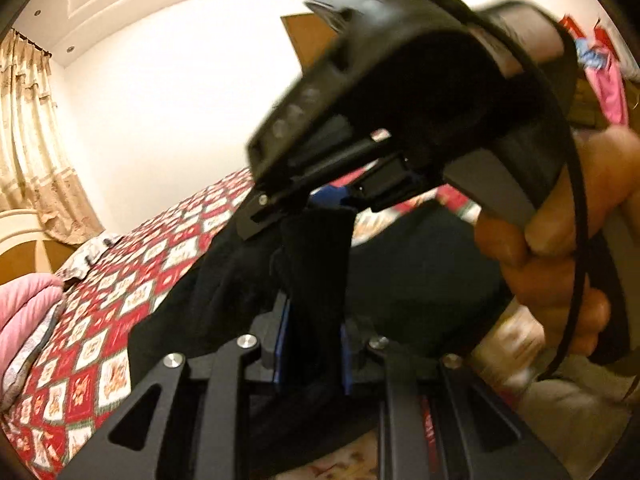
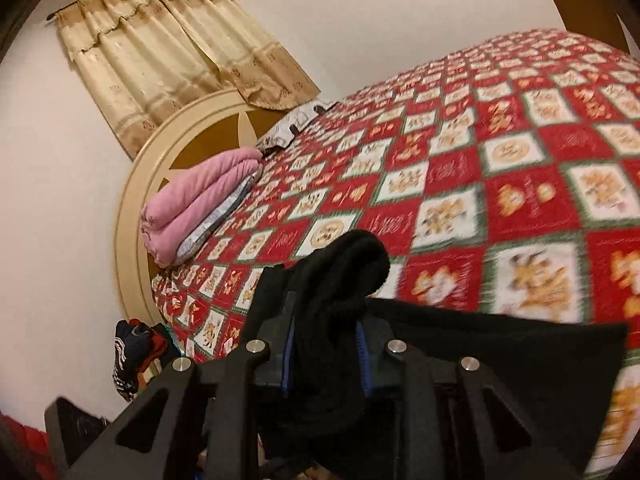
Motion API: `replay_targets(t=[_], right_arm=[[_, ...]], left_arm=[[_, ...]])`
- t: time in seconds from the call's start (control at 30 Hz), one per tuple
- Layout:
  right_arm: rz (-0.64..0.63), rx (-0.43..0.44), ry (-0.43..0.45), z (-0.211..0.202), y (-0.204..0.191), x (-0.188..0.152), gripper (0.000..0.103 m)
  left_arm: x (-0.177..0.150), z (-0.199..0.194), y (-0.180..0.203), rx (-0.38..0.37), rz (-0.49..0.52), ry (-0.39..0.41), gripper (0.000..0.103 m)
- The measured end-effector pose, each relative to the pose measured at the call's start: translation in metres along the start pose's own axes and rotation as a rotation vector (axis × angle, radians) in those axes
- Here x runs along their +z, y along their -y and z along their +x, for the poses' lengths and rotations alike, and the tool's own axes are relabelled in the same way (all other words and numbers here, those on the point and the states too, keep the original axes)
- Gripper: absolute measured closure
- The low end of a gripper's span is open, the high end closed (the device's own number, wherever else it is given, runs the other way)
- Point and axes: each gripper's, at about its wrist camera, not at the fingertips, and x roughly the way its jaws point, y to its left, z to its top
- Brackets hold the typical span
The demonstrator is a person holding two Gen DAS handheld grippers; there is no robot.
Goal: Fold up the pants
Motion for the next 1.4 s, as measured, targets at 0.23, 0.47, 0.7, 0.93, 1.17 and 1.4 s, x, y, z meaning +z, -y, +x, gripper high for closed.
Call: replay_targets(t=[0.23, 0.47, 0.7, 0.93, 1.17, 1.4], right_arm=[[0.006, -0.104, -0.004, -0.055, 0.048, -0.006, 0.077], [0.068, -0.172, -0.017, -0.067, 0.099, -0.024, 0.077], [0.172, -0.175, -0.048, -0.065, 0.127, -0.032, 0.061], [0.267, -0.283, 0.139, -0.147, 0.134, -0.048, 0.038], [-0.088, -0.277, 0.059, -0.114, 0.041, -0.041, 0.066], [-0.269, -0.402, -0.152, -0.06, 0.019, -0.084, 0.068]], left_arm=[[0.029, 0.008, 0.055, -0.126, 0.057, 0.021, 0.079], [0.037, 0.033, 0.099, -0.224, 0.078, -0.018, 0.079], [0.015, 0.049, 0.087, -0.302, 0.066, -0.117, 0.058], [0.021, 0.011, 0.018, -0.224, -0.068, -0.054, 0.021], [0.006, 0.028, -0.052, 0.015, -0.284, -0.143, 0.021], [-0.031, 0.042, -0.044, 0.043, -0.255, -0.27, 0.021]])
